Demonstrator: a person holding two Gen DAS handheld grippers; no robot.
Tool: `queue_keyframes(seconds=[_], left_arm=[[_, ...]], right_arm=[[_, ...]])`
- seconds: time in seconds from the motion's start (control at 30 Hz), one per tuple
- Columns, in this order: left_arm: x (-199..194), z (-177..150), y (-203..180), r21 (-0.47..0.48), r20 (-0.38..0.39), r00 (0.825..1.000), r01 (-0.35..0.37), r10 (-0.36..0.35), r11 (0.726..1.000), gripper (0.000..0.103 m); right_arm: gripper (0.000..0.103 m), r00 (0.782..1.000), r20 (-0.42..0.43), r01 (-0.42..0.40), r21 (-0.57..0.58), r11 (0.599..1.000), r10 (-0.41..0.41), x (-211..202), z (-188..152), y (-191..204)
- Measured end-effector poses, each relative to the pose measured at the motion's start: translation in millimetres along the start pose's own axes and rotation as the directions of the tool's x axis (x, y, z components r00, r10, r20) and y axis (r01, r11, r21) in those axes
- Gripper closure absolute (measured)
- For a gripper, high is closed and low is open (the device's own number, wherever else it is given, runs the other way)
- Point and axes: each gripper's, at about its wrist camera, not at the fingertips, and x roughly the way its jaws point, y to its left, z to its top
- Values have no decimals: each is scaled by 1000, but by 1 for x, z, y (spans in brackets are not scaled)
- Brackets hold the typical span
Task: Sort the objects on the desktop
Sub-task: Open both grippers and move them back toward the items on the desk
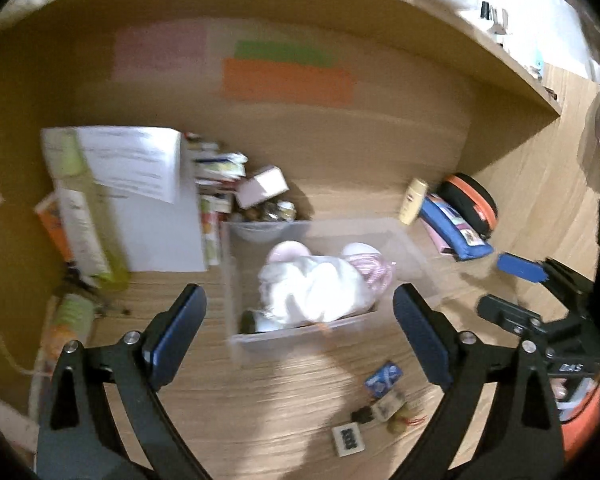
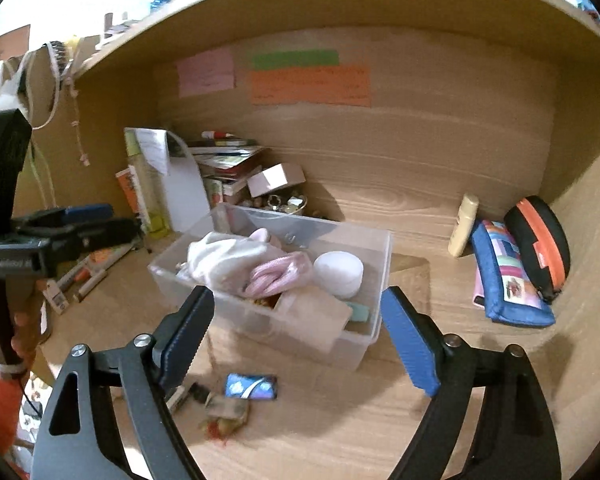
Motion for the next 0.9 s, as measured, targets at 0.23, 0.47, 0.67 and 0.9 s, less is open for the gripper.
queue_keyframes(seconds=[0.23,0.47,0.67,0.9], left_arm=[[-37,-34,7,59,48,994,-97,95,993,8],[-50,-77,18,60,16,993,-119,119,991,22],[-38,-124,11,75,-78,990,-113,118,991,37],[-23,-161,-11,164,-142,984,-84,108,983,44]], right_arm=[[16,1000,-26,0,-21,1000,0,-15,-30,15],[15,994,-109,-20,-26,999,17,-9,-69,24],[15,983,-181,-57,-81,995,42,4,-95,34],[16,957,-272,-134,-95,986,104,29,-112,46]])
